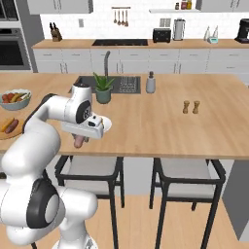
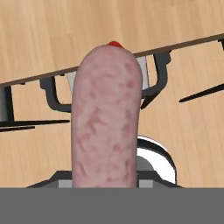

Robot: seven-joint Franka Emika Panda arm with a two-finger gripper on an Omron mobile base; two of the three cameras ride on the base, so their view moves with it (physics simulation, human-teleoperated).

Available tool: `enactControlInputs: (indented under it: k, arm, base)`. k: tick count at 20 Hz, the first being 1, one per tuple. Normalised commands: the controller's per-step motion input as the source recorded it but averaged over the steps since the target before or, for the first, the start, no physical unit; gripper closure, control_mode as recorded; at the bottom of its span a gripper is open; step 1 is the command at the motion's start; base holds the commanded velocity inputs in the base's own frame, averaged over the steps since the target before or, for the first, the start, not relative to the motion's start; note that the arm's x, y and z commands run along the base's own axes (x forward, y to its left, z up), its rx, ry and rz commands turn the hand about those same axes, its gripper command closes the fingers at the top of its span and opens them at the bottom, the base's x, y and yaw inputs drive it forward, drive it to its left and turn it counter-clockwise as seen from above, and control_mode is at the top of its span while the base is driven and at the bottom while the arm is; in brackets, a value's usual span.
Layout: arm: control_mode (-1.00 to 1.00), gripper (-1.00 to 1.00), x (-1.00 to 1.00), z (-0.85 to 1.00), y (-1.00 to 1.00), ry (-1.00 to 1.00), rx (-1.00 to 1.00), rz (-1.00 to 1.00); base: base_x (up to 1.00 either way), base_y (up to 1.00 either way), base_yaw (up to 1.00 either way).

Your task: Place one bun and one sausage from the bowl on each plate.

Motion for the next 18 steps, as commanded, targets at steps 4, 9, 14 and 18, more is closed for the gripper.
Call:
enactControlInputs:
  k: [4,9,14,18]
  arm:
    - [1.00,1.00,0.00,0.00,0.00,0.00,0.00,0.00]
    - [1.00,1.00,0.00,0.00,0.00,0.00,0.00,0.00]
    - [1.00,1.00,0.00,0.00,0.00,0.00,0.00,0.00]
    - [-1.00,1.00,0.08,0.00,-0.01,0.02,0.00,0.00]
  base:
    - [0.35,-0.14,0.06]
    - [0.49,-0.30,0.13]
    - [0.39,-0.13,0.04]
    - [0.05,-0.01,0.00]
